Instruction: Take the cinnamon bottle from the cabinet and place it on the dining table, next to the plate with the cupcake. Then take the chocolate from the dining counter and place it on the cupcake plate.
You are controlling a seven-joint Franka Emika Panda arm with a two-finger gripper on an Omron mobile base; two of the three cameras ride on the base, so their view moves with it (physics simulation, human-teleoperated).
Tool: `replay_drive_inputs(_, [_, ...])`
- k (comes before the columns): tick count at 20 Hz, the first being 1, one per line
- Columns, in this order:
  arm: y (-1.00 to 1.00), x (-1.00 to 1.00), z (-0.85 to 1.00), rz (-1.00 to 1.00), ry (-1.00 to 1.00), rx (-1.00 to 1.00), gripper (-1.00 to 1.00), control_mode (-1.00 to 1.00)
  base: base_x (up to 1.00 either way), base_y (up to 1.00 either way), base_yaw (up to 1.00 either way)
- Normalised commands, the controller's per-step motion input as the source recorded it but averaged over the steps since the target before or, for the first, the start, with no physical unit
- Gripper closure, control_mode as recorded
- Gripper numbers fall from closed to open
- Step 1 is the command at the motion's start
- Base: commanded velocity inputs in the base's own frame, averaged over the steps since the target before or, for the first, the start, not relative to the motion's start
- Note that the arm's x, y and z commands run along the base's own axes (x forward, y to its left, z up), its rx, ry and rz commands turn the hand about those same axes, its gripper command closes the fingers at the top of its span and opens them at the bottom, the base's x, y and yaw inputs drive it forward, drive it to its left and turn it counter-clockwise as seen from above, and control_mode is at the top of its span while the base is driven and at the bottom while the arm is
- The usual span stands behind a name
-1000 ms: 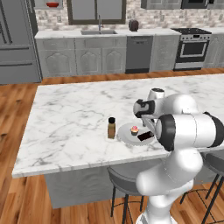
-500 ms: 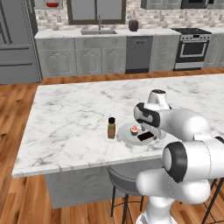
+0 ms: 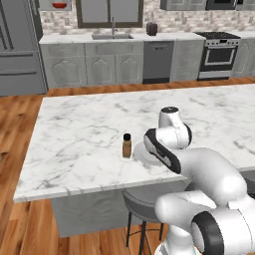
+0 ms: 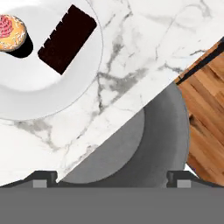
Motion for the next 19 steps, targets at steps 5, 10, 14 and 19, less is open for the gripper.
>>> replay_drive_inputs(5, [0.25,-0.59,0.14,0.44,0.00,-0.13,-1.00,-1.00,0.00,0.00,0.00])
replay_drive_inputs(10, [0.10,-0.59,0.16,0.46,0.00,-0.03,-1.00,-1.00,0.00,0.00,0.00])
replay_drive_inputs(14, [0.00,-0.64,0.09,0.50,-0.07,-0.01,-1.00,-1.00,0.00,0.00,0.00])
replay_drive_inputs(19, [0.00,-0.64,0.09,0.44,-0.13,0.00,-1.00,-1.00,0.00,0.00,0.00])
